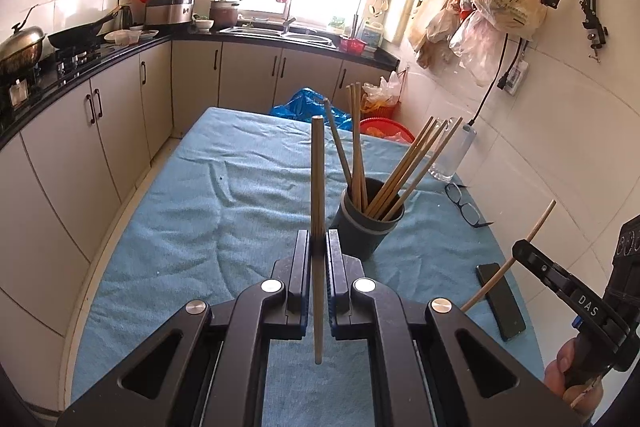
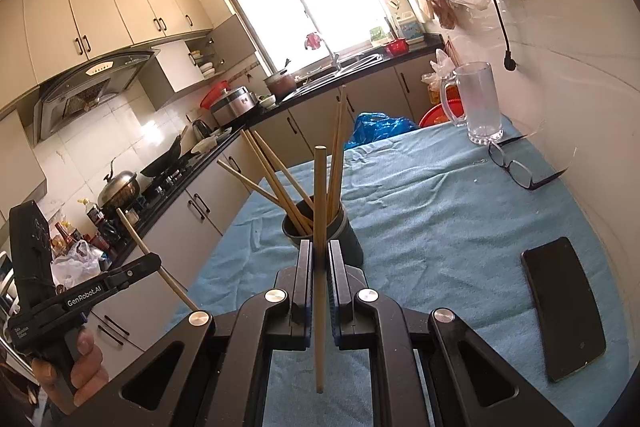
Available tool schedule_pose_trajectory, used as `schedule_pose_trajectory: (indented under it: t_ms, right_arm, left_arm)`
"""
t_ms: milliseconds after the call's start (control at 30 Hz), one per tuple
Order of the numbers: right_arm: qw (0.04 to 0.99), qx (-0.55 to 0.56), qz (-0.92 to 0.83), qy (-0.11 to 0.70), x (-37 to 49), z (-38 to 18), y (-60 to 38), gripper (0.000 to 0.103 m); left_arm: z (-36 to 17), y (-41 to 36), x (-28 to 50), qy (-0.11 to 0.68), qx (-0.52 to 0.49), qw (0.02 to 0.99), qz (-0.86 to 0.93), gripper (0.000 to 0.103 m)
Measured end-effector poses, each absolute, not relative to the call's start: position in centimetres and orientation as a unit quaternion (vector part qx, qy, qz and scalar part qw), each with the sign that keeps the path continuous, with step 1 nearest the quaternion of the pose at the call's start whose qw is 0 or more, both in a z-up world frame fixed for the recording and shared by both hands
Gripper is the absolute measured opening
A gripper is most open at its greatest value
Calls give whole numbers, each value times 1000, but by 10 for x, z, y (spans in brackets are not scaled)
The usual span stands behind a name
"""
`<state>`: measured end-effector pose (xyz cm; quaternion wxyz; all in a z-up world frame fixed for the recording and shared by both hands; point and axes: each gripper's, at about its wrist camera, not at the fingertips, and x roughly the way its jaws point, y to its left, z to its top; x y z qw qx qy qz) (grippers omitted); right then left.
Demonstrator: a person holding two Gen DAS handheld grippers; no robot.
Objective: Organize utensils
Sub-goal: 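Lift both held chopsticks upright and carry them over the black holder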
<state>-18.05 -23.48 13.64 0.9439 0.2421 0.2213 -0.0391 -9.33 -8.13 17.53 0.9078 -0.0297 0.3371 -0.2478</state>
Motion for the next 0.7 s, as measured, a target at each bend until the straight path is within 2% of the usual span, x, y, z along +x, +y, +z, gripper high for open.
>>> schedule_pose_trajectory:
  t_ms: [333, 700]
  right_arm:
    - [944, 255, -39, 204, -176, 157, -251, 7]
    - [951, 261, -47, 156, -159, 201, -272, 7]
  left_arm:
    - [198, -89, -76, 336, -38, 904, -262, 6]
    - [255, -104, -47, 298, -61, 914, -268, 6]
